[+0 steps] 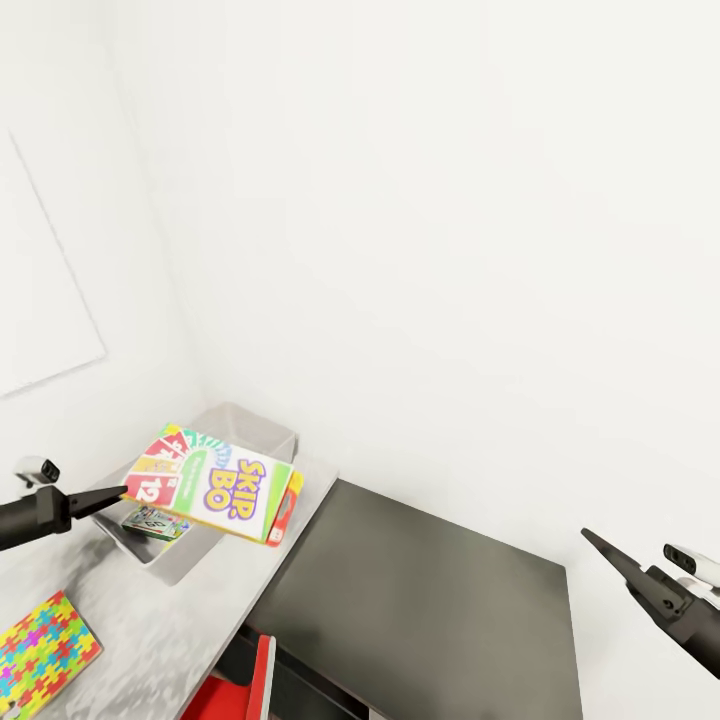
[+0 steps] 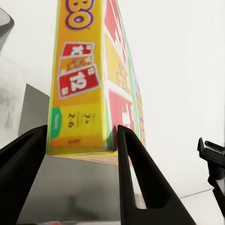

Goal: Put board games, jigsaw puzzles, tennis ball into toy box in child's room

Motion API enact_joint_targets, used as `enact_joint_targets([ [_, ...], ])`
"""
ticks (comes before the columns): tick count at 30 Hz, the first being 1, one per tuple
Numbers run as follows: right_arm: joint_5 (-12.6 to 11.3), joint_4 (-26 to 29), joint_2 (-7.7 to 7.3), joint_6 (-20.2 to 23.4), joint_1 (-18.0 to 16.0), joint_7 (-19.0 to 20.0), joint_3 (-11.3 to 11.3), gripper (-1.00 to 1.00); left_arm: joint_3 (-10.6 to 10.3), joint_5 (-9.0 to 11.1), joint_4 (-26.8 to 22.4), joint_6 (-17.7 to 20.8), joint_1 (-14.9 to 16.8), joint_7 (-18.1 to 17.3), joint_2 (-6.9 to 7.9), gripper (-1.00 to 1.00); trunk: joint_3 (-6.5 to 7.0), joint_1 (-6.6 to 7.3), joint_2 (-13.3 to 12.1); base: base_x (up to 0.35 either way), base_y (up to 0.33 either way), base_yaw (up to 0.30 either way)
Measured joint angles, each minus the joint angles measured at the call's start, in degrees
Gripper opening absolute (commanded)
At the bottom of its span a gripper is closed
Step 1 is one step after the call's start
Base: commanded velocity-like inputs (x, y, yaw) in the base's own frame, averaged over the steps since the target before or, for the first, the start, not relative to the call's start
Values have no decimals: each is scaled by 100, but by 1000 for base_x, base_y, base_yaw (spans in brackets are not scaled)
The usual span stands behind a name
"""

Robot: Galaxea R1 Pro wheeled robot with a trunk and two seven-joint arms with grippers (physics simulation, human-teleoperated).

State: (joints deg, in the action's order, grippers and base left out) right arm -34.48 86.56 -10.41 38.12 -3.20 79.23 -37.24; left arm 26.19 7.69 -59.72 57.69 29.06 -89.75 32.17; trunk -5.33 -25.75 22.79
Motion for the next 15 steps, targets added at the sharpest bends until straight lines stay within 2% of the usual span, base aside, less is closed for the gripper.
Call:
enact_joint_targets([
  [3, 0, -6, -3, 0, 0, 2, 0, 100, 1, 8, 12, 83, 138, 0, -1, -100, 0, 0, 0, 0, 0, 0],
  [8, 0, -9, -1, 0, 0, 3, 0, 100, 1, -6, 91, 138, 533, 240, -31, -100, 0, 0, 0, 0, 0, 0],
  [15, -7, -16, 14, -2, 0, 3, -8, 100, -2, -10, 150, 163, 852, 1117, -150, -100, 0, 0, 0, 0, 0, 0],
])
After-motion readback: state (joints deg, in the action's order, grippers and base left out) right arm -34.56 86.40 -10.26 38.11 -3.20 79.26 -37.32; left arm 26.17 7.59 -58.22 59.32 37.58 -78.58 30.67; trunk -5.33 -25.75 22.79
